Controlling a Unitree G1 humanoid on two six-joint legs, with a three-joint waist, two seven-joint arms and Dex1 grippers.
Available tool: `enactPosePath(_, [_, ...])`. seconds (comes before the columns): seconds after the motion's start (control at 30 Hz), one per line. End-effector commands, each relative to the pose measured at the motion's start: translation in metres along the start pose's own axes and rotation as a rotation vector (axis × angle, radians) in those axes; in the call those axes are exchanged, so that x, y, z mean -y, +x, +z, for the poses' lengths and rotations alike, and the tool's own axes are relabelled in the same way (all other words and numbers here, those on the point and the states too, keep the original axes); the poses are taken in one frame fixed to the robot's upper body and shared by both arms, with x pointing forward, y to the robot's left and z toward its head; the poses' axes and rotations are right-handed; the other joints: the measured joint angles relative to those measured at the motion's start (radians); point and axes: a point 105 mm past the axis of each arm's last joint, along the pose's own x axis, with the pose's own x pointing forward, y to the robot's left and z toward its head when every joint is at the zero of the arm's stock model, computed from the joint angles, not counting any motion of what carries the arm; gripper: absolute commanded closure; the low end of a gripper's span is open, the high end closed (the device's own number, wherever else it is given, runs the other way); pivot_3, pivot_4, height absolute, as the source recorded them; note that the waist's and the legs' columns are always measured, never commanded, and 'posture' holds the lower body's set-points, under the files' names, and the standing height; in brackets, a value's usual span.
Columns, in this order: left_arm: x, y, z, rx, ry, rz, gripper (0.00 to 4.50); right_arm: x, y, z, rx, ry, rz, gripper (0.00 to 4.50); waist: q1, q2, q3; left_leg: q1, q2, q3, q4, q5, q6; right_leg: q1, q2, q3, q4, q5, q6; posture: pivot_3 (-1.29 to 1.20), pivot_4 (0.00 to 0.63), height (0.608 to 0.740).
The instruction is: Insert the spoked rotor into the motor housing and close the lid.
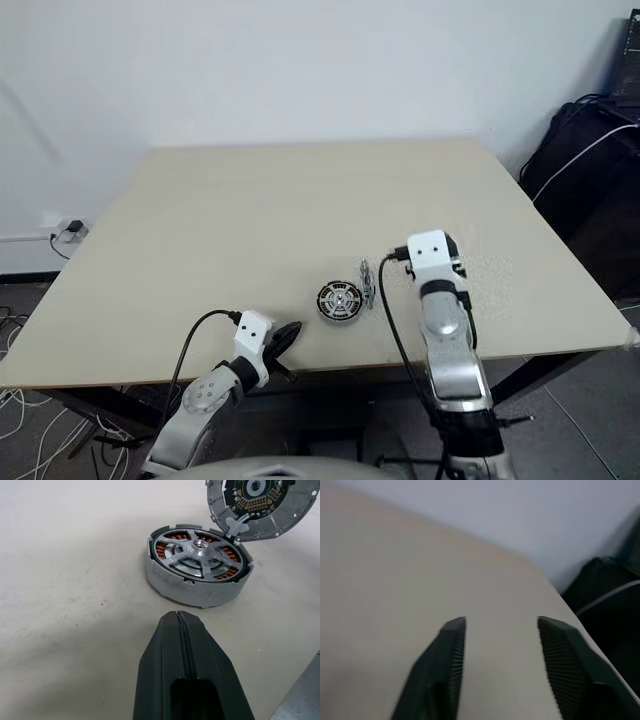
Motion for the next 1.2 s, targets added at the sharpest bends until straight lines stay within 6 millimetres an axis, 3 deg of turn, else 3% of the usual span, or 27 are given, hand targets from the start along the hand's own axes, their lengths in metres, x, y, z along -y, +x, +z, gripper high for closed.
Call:
enactPosePath(0.03, [0.000,0.002,0.016,0.050,0.040,-0.009,4.50,0.001,-0.008,-0.007,-0.020,-0.047,-0.014,3.38,0.000,0.001,0.000,0.000,0.000,0.000,0.000,0.000,0.000,0.000,0.000,0.000,0.000,0.000,0.000,0.00,0.000,0.740])
enactPosePath(0.13, [0.000,0.002,0.016,0.048,0.047,-0.013,4.50,-0.009,-0.017,-0.019,-0.070,-0.039,0.031,4.36,0.000,0.000,0.001,0.000,0.000,0.001,0.000,0.000,0.000,0.000,0.000,0.001,0.000,0.000,0.000,0.00,0.000,0.740])
enactPosePath(0.17, [0.000,0.003,0.016,0.047,0.050,-0.016,4.50,-0.014,-0.019,-0.020,-0.076,-0.026,0.051,4.47,0.000,0.000,0.001,0.000,0.000,0.000,0.000,0.000,0.000,0.000,0.000,0.001,0.000,0.000,0.000,0.00,0.000,0.740])
enactPosePath(0.7, [-0.003,0.003,0.016,0.046,0.053,-0.009,4.50,-0.063,-0.026,0.028,0.141,0.075,0.274,4.47,0.001,-0.002,0.004,0.001,0.000,0.000,0.000,0.000,0.000,-0.001,0.000,0.000,-0.001,0.000,0.000,0.00,0.000,0.740])
enactPosePath(1.2, [-0.012,-0.004,0.019,0.054,0.064,0.035,4.50,-0.105,-0.021,0.035,0.140,0.107,0.415,4.47,0.004,-0.002,0.004,0.002,0.000,0.000,0.000,-0.001,0.000,-0.001,0.000,-0.001,-0.001,0.000,0.000,0.00,0.000,0.740])
